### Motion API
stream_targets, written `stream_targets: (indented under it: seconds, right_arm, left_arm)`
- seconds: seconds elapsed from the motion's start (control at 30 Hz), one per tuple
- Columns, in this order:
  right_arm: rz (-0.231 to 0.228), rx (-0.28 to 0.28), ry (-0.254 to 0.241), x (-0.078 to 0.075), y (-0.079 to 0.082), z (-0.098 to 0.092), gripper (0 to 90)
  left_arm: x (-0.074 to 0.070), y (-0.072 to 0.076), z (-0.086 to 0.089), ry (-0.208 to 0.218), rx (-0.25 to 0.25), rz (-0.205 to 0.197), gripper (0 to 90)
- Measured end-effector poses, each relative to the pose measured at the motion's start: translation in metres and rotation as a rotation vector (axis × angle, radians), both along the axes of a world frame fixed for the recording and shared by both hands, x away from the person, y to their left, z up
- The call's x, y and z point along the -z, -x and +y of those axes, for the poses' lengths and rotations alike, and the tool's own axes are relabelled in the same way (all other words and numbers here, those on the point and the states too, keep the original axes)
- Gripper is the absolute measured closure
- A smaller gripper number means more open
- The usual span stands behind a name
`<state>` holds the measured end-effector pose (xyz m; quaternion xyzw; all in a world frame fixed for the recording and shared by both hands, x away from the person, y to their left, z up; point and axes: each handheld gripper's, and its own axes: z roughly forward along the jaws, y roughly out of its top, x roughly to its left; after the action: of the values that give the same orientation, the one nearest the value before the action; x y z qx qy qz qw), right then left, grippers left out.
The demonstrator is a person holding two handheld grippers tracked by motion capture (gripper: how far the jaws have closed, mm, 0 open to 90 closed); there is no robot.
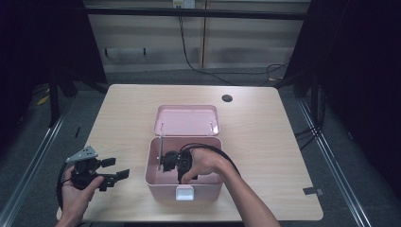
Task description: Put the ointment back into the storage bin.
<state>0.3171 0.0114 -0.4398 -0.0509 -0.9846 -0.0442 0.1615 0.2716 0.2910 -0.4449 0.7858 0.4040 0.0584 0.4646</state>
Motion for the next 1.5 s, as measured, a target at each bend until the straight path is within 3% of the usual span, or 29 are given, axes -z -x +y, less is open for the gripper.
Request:
stream_targets:
  seconds: [0.17,0.47,0.57,0.6,0.63,0.77,0.9,1.17,1.27,1.5]
  right_arm:
    - [0.005,-0.004,-0.014,0.006,0.001,0.002,71.5]
    - [0.019,-0.010,0.012,0.014,0.000,0.004,71.4]
    - [0.021,-0.006,-0.006,0.016,0.001,0.004,71.3]
    - [0.012,-0.011,0.014,0.015,0.000,0.005,71.3]
    - [0.028,-0.008,-0.003,0.017,0.000,0.004,71.2]
    - [0.025,-0.001,0.012,0.018,0.000,0.005,71.1]
    - [0.050,0.007,-0.005,0.023,0.000,0.003,70.3]
    - [0.029,0.002,0.017,0.018,0.000,0.003,68.1]
    - [0.043,0.009,0.003,0.016,-0.001,0.001,65.7]
    - [0.011,0.015,-0.017,0.005,0.000,-0.002,63.3]
  left_arm:
    - [0.000,0.000,0.000,-0.005,0.001,0.000,16.9]
    - [0.000,0.000,0.000,-0.004,0.000,0.002,16.9]
    - [0.000,0.000,0.000,-0.002,0.000,0.001,16.9]
    - [0.000,0.000,0.000,-0.002,0.000,0.001,16.9]
    - [0.000,0.000,0.000,-0.001,0.001,0.002,16.9]
    - [0.000,-0.001,0.000,-0.004,0.001,0.004,16.9]
    - [0.000,-0.001,0.000,-0.002,0.004,0.003,16.9]
    - [0.000,0.000,0.000,0.001,0.001,0.001,16.9]
    - [0.000,0.000,0.000,0.000,0.001,0.001,16.9]
    - [0.000,0.000,0.000,0.001,0.001,0.001,16.9]
